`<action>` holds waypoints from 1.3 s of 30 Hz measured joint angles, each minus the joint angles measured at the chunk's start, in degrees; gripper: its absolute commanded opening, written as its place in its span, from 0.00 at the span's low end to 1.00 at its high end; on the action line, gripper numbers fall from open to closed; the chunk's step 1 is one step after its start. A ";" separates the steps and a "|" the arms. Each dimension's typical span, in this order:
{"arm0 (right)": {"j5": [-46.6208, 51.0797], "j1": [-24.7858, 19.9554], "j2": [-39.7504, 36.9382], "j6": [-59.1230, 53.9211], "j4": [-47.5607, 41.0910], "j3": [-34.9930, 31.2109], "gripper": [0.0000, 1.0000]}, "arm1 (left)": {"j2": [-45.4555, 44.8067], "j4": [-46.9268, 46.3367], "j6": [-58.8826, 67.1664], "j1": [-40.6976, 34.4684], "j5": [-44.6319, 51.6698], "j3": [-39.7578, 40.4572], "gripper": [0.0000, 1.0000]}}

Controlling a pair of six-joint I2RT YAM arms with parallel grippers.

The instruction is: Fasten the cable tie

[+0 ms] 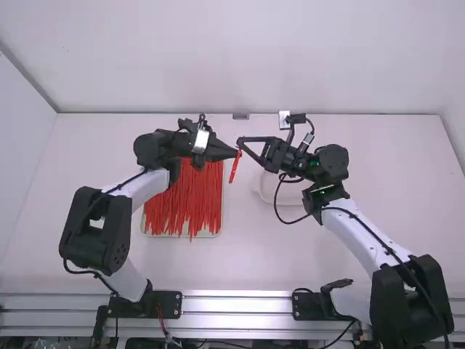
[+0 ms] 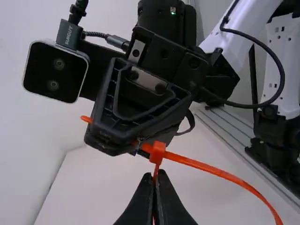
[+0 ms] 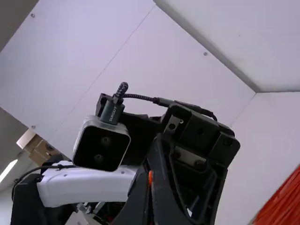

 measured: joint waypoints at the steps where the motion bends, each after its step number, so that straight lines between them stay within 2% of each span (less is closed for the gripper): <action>1: -0.09 -0.09 0.04 0.07 0.28 -0.09 0.00 | -0.15 0.00 0.04 0.00 -0.24 -0.33 0.01; 10: -1.62 -1.90 0.04 1.57 0.79 -0.39 0.00 | -0.28 0.00 0.55 -0.31 -1.84 -4.42 0.02; 21: -3.54 -3.76 0.09 5.16 7.76 -0.39 0.00 | -0.28 0.20 2.89 -0.31 -1.79 -9.31 0.01; 30: -4.33 -4.98 0.09 6.67 8.00 -0.39 0.00 | -0.28 0.15 3.32 -0.31 -1.79 -11.47 0.01; 39: -6.32 -6.71 0.09 10.01 15.02 -0.46 0.00 | -0.28 0.24 5.31 -0.31 -2.25 -14.10 0.01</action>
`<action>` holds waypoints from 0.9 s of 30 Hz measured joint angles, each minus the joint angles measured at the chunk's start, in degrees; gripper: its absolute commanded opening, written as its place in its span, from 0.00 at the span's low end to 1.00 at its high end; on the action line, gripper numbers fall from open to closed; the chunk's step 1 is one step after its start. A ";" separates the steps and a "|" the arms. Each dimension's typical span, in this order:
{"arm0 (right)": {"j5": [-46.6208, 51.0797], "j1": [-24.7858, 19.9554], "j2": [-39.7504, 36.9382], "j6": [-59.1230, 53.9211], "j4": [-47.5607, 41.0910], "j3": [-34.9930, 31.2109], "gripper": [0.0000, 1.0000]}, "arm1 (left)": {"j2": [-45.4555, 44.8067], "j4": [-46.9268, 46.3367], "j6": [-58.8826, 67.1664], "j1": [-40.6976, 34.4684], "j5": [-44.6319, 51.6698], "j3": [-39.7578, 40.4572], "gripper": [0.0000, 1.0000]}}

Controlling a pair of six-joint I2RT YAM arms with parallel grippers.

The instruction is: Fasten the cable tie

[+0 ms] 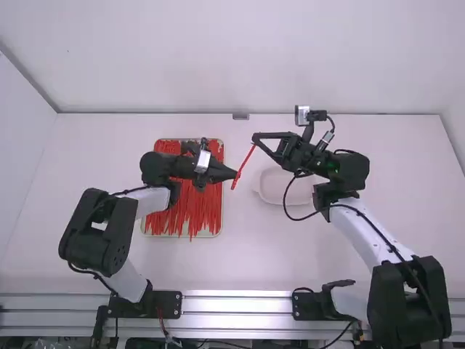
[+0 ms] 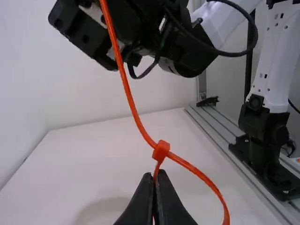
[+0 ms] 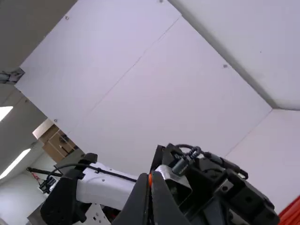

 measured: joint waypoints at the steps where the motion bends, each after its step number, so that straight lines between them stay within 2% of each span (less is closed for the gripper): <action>1: -0.17 -0.55 0.00 0.46 0.22 0.00 0.00 | 0.00 0.00 0.09 0.00 0.00 -0.13 0.01; 7: -1.25 -2.51 0.02 2.14 0.33 0.00 0.00 | -0.02 -0.02 0.55 0.00 0.00 -1.55 0.02; 17: -1.95 -2.62 0.00 2.78 0.48 0.00 0.00 | 0.00 -0.04 1.60 0.00 -0.17 -3.37 0.01; 19: -1.53 -2.64 0.02 2.91 0.76 0.00 0.13 | -0.02 -0.11 1.66 0.00 0.37 -3.37 0.02; 22: 0.22 -3.54 -0.28 3.15 1.53 0.04 0.25 | 0.00 -0.52 1.73 0.00 2.03 -4.09 0.01; 27: -0.13 -5.84 -0.46 3.17 1.51 0.07 0.28 | 0.00 -0.61 1.84 0.59 3.72 -4.26 0.01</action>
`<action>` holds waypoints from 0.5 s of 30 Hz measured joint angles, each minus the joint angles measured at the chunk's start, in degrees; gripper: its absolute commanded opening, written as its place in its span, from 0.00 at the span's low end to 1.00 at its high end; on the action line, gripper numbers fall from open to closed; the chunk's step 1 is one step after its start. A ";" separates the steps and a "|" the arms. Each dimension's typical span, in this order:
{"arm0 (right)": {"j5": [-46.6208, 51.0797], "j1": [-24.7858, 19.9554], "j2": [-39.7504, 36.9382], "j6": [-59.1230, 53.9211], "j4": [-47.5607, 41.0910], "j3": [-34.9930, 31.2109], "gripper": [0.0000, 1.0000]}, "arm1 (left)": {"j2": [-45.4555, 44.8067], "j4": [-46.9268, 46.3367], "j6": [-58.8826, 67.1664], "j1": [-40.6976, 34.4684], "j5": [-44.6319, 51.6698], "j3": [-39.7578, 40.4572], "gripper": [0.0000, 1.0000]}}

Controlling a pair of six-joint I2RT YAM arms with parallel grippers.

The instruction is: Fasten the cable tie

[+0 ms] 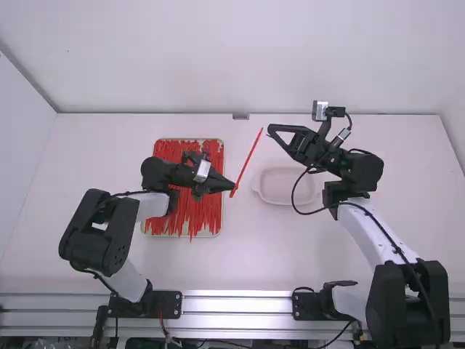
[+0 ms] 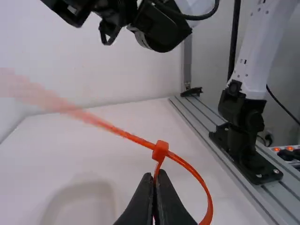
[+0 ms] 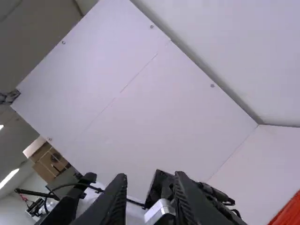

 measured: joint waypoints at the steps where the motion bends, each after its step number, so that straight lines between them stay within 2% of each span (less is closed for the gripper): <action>1: -0.26 -0.24 0.00 0.00 0.02 0.00 0.29 | 0.00 -0.02 -0.04 0.17 0.04 0.07 0.01; 2: -0.79 -0.59 0.00 0.00 0.00 0.00 0.36 | 0.02 -0.07 -0.39 0.76 0.24 0.44 0.01; 7: -3.72 -1.88 0.00 -0.13 0.02 0.00 0.42 | 0.00 -0.04 -3.30 3.52 0.42 3.74 0.01; 15: -7.56 0.09 0.00 -1.70 -3.23 0.00 0.43 | 0.00 -0.07 -9.27 5.18 0.44 11.32 0.01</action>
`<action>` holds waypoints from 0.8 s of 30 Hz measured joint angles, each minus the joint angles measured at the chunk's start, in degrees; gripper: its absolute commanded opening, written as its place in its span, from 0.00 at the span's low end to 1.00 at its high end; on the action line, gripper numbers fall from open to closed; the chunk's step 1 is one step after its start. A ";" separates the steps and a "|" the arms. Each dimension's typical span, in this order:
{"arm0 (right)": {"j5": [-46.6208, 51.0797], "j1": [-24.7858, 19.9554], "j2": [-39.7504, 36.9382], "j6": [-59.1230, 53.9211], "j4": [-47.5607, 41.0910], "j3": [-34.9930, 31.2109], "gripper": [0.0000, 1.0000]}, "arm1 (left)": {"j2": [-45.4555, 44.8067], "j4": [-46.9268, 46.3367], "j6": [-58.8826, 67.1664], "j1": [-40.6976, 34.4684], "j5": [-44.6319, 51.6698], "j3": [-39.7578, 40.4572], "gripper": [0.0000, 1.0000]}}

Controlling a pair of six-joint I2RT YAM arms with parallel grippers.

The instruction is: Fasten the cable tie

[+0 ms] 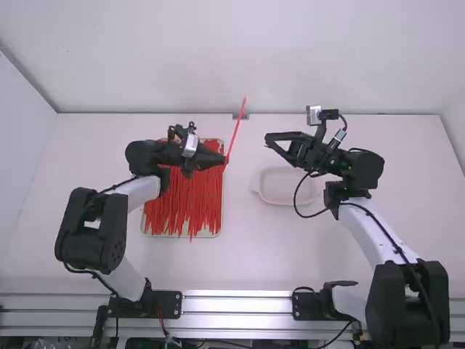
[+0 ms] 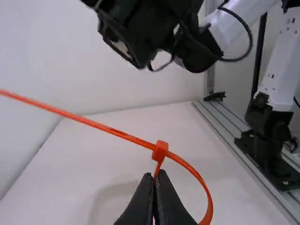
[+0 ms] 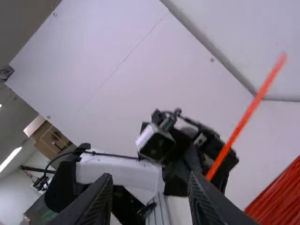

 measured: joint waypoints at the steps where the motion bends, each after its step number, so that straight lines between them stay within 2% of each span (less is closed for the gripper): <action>1: -0.26 0.98 0.00 -0.72 -1.22 0.00 0.44 | 0.00 0.00 -1.05 -0.13 -0.02 1.27 0.01; 6: -0.83 5.14 0.00 -5.42 -7.13 0.00 0.44 | 0.00 0.00 -4.46 -0.83 0.00 5.75 0.01; 12: 1.38 7.54 -0.02 -10.86 -13.51 0.00 0.45 | 0.00 0.02 -7.41 -1.29 -0.02 8.11 0.01; 21: 7.21 11.15 -0.02 -13.51 -13.07 0.00 0.48 | -0.50 0.02 -8.46 -4.17 -0.28 8.13 0.01; 24: 8.79 11.41 -0.02 -13.84 -13.09 0.00 0.46 | -0.98 0.04 -8.44 -4.68 -0.48 8.11 0.01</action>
